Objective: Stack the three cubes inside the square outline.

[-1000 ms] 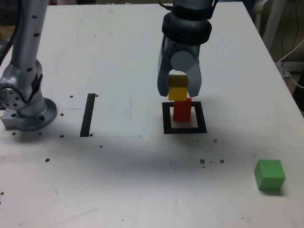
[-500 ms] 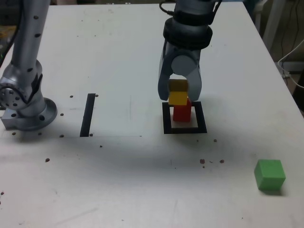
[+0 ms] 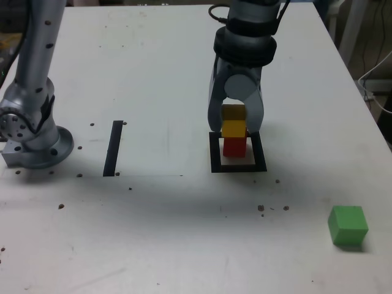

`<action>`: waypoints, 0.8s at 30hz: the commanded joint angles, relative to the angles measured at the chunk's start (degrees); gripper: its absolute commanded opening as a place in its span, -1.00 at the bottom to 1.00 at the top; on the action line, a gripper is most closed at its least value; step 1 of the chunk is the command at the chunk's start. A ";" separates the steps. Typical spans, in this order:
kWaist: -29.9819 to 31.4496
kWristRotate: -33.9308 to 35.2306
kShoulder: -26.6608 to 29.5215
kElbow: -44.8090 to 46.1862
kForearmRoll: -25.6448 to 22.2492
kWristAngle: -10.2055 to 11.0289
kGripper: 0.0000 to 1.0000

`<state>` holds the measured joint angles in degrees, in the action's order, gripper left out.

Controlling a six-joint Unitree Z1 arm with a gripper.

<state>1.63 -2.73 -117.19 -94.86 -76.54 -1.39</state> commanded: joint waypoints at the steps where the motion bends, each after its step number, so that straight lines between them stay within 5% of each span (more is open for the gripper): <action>1: -0.14 -0.17 -0.26 0.13 -0.13 -0.22 -0.18; 19: -0.69 -1.58 -1.19 0.25 0.77 0.10 0.30; 24: -0.97 -1.77 -0.96 0.04 0.48 1.94 0.79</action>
<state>0.72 -4.31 -118.17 -94.52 -75.83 0.17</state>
